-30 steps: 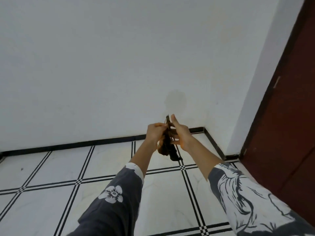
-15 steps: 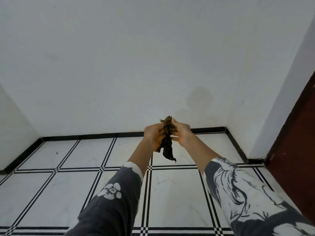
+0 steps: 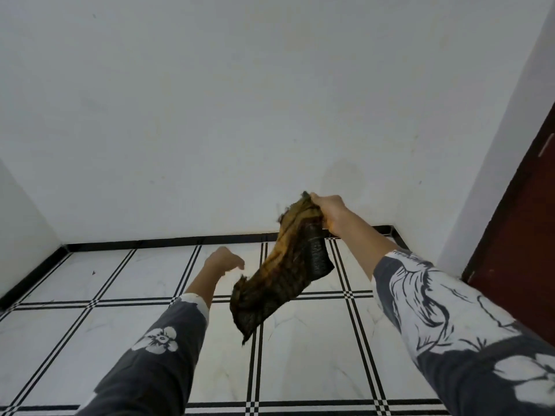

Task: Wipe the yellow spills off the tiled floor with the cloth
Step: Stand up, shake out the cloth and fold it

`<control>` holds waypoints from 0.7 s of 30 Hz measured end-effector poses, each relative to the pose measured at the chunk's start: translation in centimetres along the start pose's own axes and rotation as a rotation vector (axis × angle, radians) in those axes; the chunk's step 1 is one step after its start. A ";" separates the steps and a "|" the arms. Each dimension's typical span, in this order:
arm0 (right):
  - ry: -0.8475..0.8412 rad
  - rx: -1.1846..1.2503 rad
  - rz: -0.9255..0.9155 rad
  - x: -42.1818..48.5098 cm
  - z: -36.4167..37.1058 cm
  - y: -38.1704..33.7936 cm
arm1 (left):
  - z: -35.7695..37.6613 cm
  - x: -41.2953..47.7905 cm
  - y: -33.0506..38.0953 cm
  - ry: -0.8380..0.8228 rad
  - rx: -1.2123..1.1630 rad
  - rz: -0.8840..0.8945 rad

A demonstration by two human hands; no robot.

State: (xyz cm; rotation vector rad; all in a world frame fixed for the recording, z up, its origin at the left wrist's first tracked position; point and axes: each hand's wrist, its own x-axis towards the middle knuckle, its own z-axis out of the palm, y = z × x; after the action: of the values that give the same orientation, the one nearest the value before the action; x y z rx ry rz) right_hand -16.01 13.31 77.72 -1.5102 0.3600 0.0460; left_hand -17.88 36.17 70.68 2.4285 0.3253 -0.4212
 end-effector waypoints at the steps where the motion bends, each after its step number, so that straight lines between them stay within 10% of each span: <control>1: -0.096 -0.092 -0.014 -0.7 0.4 -0.3 | -0.2 -0.4 0.9 -0.045 0.002 0.153; 11: -0.476 -0.143 -0.029 -3.4 0.8 -3.1 | 1.4 -2.2 2.9 -0.697 -0.416 0.639; 17: -0.034 -0.181 0.071 -1.6 -0.7 0.6 | 1.3 -3.4 5.1 -0.479 -0.941 0.417; 21: -0.106 -0.406 0.386 -2.3 -2.3 5.2 | 1.3 -3.1 5.9 -0.353 -0.908 0.284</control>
State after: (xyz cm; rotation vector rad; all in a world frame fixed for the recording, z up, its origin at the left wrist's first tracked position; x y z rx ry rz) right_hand -19.97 11.83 73.22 -1.8081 0.5778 0.5297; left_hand -19.03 30.49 74.14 1.4516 -0.0044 -0.4385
